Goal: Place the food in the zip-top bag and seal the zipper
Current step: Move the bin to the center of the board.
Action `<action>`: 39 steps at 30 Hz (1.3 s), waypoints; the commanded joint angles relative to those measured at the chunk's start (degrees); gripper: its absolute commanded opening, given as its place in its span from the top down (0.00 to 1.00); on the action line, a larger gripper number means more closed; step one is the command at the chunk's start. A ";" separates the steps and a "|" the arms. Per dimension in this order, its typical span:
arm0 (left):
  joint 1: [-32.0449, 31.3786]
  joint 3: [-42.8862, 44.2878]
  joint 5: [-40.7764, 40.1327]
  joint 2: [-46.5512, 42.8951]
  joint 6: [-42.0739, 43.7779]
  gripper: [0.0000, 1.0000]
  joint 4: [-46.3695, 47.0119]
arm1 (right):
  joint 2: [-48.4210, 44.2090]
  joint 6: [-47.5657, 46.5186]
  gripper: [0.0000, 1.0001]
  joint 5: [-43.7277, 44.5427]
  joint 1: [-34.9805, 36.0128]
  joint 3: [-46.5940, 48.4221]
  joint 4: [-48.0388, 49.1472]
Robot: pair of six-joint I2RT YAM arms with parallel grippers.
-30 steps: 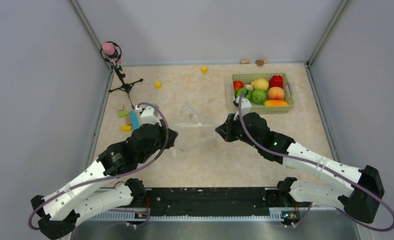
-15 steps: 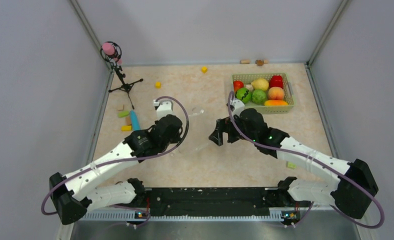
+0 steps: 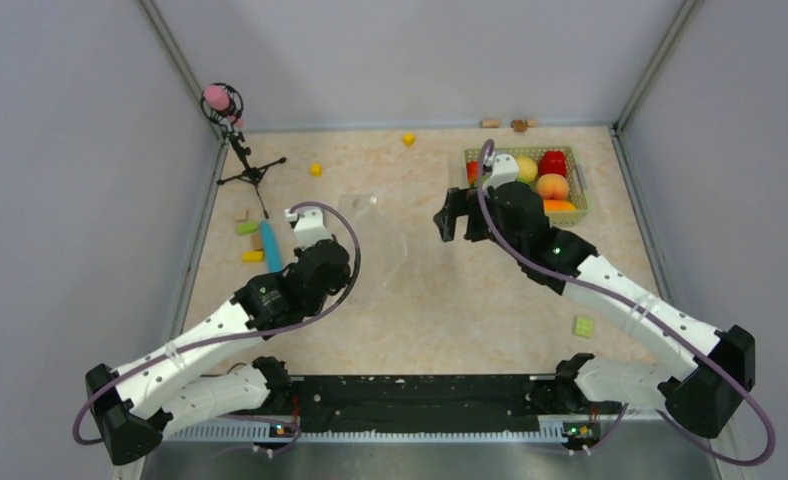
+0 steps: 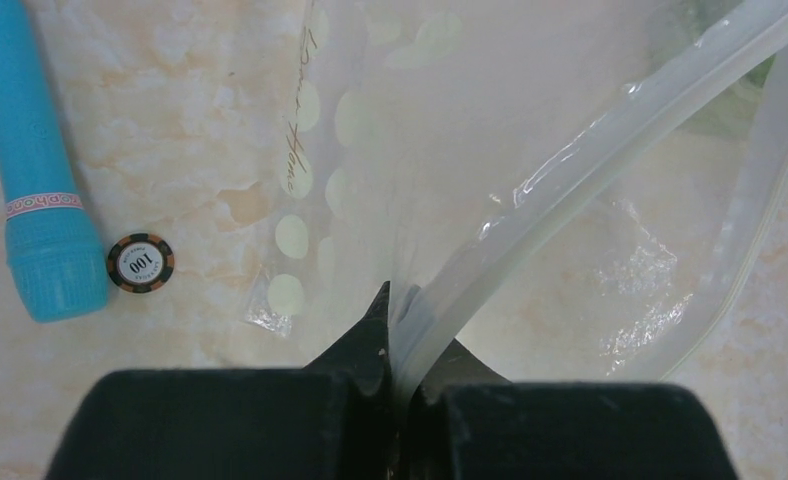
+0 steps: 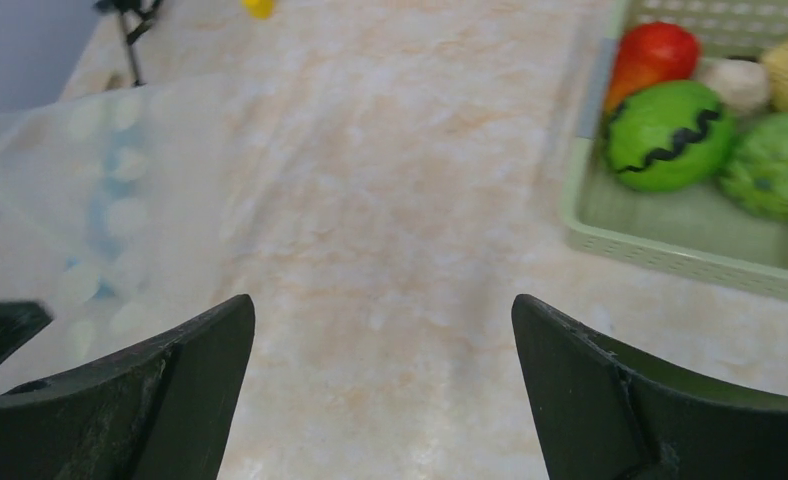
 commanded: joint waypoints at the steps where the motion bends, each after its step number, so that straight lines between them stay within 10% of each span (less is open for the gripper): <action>1: 0.18 -1.18 -1.08 -1.06 -0.09 1.00 4.00 | -0.55 3.82 0.01 10.46 -7.27 3.55 -4.08; 22: 0.27 -0.65 -1.57 1.58 -2.61 1.00 2.38 | 40.09 15.55 0.04 16.47 -21.39 25.93 -8.54; 39: 0.36 -0.41 -1.13 3.77 -1.77 1.00 2.96 | 53.52 23.22 0.05 15.06 -22.87 29.89 -6.34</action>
